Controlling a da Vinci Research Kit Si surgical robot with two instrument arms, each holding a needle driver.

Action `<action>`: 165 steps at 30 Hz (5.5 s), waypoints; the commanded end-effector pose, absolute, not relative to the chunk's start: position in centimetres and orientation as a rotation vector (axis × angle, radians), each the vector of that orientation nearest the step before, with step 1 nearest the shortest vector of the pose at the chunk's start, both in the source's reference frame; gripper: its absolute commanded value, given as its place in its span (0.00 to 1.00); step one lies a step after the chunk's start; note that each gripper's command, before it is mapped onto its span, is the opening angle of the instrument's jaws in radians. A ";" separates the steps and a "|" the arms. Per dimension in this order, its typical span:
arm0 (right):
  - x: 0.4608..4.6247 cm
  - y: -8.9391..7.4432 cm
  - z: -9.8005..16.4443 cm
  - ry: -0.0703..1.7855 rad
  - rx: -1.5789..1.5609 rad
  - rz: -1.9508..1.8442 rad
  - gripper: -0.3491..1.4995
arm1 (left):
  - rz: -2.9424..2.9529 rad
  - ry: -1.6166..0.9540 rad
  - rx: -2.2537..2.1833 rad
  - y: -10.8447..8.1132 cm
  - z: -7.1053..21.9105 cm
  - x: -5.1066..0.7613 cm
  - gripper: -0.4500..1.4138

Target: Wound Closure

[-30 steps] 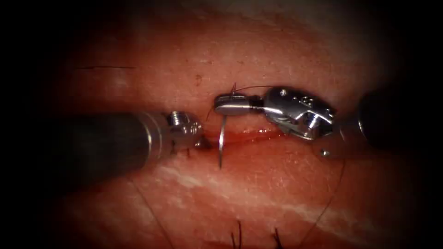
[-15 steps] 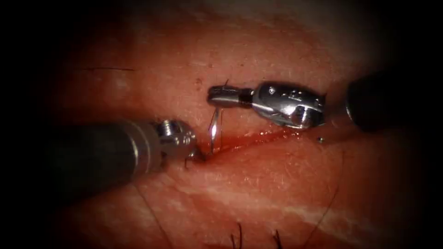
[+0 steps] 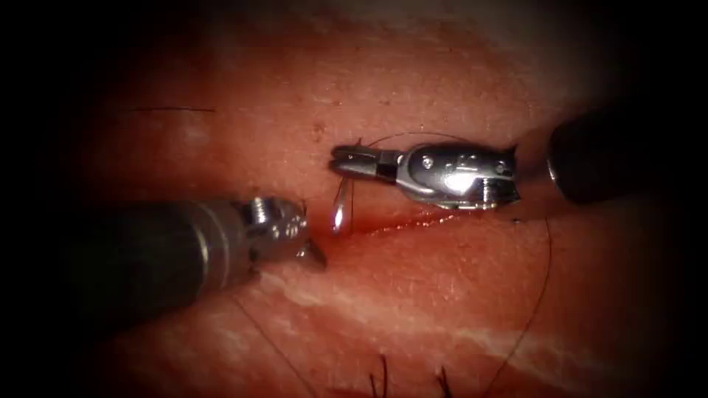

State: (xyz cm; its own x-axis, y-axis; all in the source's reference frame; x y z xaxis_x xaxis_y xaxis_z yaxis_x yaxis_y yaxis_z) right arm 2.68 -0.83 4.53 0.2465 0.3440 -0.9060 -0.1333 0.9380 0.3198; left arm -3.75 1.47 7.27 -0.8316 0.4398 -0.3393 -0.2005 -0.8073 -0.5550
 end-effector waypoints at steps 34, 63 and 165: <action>2.74 -1.0 4.4 1.213 0.405 0.137 0.00 | 2.602 -0.662 -0.724 1.2 7.4 -4.08 0.00; 2.75 -1.0 4.3 1.208 0.450 0.137 0.00 | 2.609 -0.658 -0.745 1.1 7.4 -3.95 0.00; 2.75 -1.7 3.9 0.684 1.379 0.869 0.00 | 2.610 -0.634 -0.750 1.3 7.6 -3.78 0.00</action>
